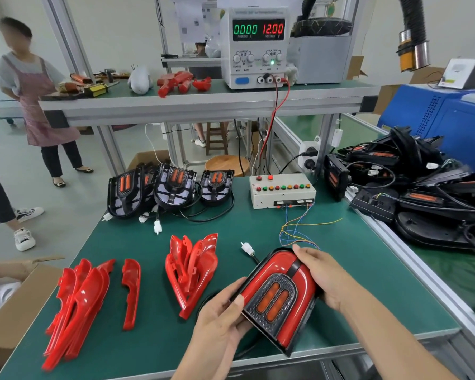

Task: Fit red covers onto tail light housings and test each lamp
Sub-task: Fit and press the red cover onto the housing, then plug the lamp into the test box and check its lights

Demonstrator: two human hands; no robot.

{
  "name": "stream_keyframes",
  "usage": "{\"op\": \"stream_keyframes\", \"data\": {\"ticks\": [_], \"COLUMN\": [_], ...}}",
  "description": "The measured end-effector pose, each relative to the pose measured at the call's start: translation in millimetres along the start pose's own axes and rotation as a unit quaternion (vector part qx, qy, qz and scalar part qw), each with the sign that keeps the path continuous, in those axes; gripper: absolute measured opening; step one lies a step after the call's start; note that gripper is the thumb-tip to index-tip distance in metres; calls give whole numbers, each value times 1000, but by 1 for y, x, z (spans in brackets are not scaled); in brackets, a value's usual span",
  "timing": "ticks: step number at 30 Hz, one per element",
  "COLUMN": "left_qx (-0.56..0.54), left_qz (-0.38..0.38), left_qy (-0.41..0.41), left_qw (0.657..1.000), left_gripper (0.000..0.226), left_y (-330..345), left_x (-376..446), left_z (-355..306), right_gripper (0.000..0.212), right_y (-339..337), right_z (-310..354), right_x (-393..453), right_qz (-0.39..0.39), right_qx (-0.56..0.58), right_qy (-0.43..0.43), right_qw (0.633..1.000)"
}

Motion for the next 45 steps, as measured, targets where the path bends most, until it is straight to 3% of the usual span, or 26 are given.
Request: {"op": "stream_keyframes", "data": {"ticks": [3, 5, 7, 9, 11, 14, 17, 19, 22, 24, 26, 28, 30, 37, 41, 45], "left_qx": [169, 362, 510, 573, 602, 679, 772, 799, 789, 764, 682, 572, 496, 497, 506, 606], "left_qz": [-8, -7, -44, -92, -96, -82, -57, -44, -47, -36, -22, -15, -16, -5, 7, 31], "left_qy": [3, 43, 113, 164, 179, 157, 81, 27, -7, -9, -25, -79, -120, -129, -100, -44], "left_qw": [986, 931, 851, 798, 772, 712, 627, 600, 612, 645, 731, 816, 860, 858, 857, 794], "left_gripper": [34, 28, 15, 16, 9, 20, 44, 51, 45, 30, 14, 17, 24, 42, 26, 44], "left_y": [-1, 0, 3, 7, 16, 30, 36, 36, 36, 38, 35, 33, 34, 56, 72, 85], "left_x": [-6, -8, -7, 2, 23, 66, 108, 128, 146, 156, 164, 168, 171, 176, 177, 174], "left_z": [1, -4, -19, -34, -41, -43, -38, -33, -35, -36, -31, -21, -13, 8, 11, 13], "right_gripper": [41, 38, 41, 39, 41, 51, 55, 55, 45, 33, 27, 25, 24, 21, 34, 21], "right_y": [-5, -12, -15, -13, -9, -4, 7, 12, 15, 15, 15, 16, 18, 20, 6, -9], "right_z": [5, 9, 8, 4, 3, 13, 24, 27, 26, 25, 26, 27, 30, 36, 14, 6], "right_x": [-3, -7, -8, -8, -5, 6, 14, 19, 23, 21, 19, 18, 16, 9, 12, 13], "right_qz": [-14, -29, -30, -14, -14, -49, -78, -79, -44, -29, -32, -48, -72, -235, -223, -239], "right_qx": [-47, -74, -101, -123, -153, -265, -384, -417, -379, -329, -297, -297, -320, -399, -286, -253], "right_qy": [-38, -64, -57, -33, -29, -78, -117, -130, -131, -127, -122, -118, -121, -128, -79, -83], "right_qw": [998, 995, 993, 992, 988, 960, 913, 896, 915, 935, 947, 946, 937, 877, 929, 934]}}
Point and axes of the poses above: each hand's wrist, its own x-axis towards the middle knuckle, its own y-axis out of the palm, z = x × y, the point moved 6 cm from there along x, towards the middle knuckle, and after that the axes turned 8 degrees about -x, right-handed, at the moved point
